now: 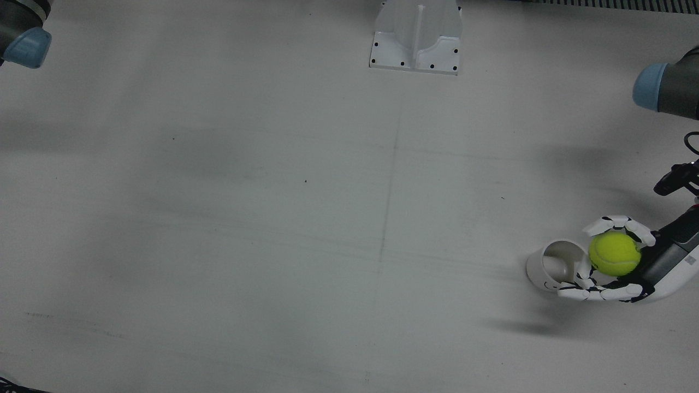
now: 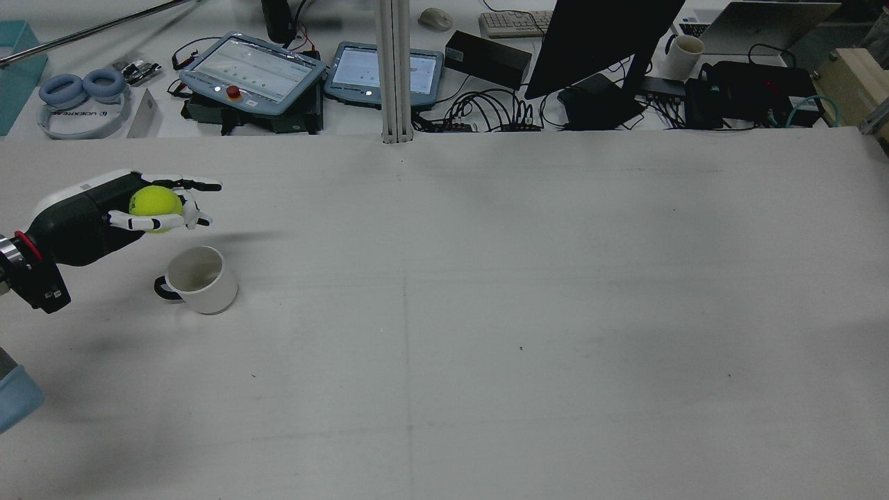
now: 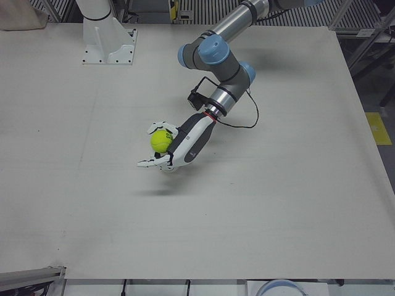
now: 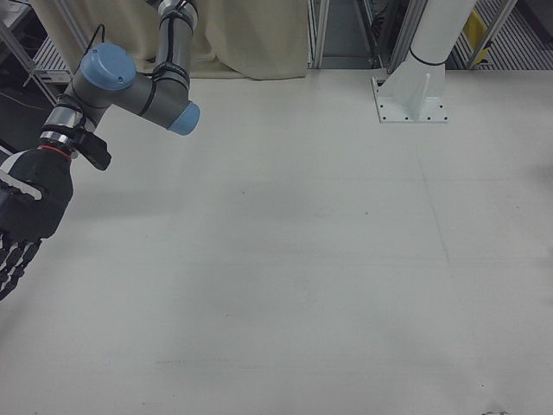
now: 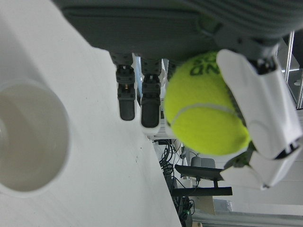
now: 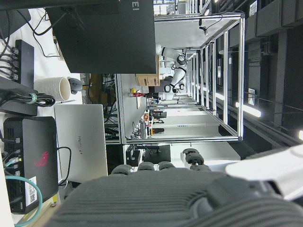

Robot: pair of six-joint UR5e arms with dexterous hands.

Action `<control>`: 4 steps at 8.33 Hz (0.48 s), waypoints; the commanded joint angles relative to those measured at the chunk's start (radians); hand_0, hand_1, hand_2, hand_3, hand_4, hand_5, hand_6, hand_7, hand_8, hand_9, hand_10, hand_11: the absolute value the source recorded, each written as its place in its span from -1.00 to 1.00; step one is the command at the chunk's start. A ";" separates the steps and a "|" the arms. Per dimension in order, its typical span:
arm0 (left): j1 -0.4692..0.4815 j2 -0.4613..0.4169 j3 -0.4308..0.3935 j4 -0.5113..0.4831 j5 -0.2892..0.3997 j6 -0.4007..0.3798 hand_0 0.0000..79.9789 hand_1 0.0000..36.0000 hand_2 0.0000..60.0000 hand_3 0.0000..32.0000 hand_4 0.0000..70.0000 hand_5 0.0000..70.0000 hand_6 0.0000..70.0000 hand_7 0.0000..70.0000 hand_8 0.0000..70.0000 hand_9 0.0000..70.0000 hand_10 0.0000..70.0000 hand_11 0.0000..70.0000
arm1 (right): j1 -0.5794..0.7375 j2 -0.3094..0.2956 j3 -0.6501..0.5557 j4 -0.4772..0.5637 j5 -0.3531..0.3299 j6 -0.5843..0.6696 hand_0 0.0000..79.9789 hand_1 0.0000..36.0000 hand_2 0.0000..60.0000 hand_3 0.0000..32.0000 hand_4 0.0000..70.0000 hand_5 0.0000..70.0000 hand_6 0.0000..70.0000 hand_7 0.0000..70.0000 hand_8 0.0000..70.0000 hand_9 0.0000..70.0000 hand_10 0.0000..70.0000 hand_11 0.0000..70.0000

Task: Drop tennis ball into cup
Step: 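Open the left hand fingers to release the ball into the mug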

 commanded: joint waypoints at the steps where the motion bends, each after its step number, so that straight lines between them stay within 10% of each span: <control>1: 0.000 0.006 0.000 -0.016 0.000 0.000 0.24 0.12 -0.46 -1.00 -0.35 -0.94 -0.82 -0.10 -0.97 -0.83 -0.99 -0.97 | 0.000 0.000 0.000 0.001 0.000 0.000 -1.00 -1.00 -1.00 -1.00 -1.00 -1.00 -1.00 -1.00 -1.00 -1.00 -1.00 -1.00; 4: -0.001 0.007 -0.001 -0.018 0.001 0.000 0.39 0.49 -0.67 -1.00 -0.68 -0.94 -1.00 -0.49 -1.00 -0.94 -1.00 -1.00 | 0.000 0.000 0.000 0.001 0.000 0.000 -1.00 -1.00 -1.00 -1.00 -1.00 -1.00 -1.00 -1.00 -1.00 -1.00 -1.00 -1.00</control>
